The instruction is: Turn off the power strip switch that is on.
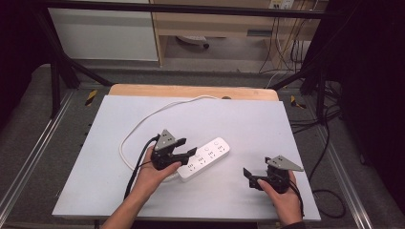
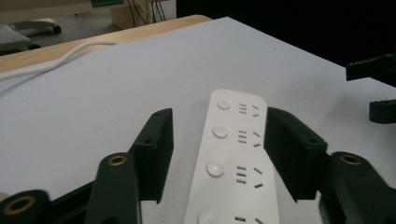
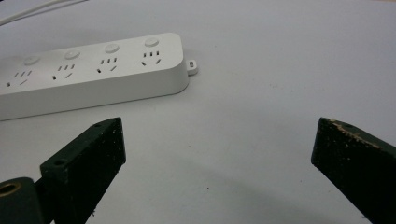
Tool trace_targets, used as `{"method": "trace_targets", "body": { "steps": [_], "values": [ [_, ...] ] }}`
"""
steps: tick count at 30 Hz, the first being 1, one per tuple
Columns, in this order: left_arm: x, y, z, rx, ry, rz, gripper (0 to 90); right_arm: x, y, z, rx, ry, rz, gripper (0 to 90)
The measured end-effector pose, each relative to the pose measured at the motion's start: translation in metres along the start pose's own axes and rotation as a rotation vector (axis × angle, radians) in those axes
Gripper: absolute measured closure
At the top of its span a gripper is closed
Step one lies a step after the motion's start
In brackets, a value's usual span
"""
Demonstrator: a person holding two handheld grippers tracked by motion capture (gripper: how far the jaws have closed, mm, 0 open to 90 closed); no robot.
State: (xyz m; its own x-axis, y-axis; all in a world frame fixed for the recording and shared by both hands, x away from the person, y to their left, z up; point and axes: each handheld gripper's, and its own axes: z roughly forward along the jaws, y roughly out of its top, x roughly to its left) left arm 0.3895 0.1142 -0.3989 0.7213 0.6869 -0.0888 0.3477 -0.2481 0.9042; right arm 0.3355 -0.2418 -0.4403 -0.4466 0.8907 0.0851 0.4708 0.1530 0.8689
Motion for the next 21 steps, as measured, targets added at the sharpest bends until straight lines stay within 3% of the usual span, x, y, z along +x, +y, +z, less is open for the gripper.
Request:
{"method": "trace_targets", "body": {
  "steps": [7,11,21],
  "values": [
    [-0.001,-0.002,0.004,0.009,0.01,0.015,62.4,0.001,0.0,0.0,0.006,0.002,-0.004,3.6],
    [-0.001,-0.003,0.006,0.016,-0.01,0.017,73.3,0.001,0.0,0.0,0.004,0.003,-0.007,3.6],
    [0.002,-0.007,0.016,0.043,-0.048,0.004,88.6,0.002,-0.002,0.002,0.015,0.0,-0.007,3.5]
  ]
}}
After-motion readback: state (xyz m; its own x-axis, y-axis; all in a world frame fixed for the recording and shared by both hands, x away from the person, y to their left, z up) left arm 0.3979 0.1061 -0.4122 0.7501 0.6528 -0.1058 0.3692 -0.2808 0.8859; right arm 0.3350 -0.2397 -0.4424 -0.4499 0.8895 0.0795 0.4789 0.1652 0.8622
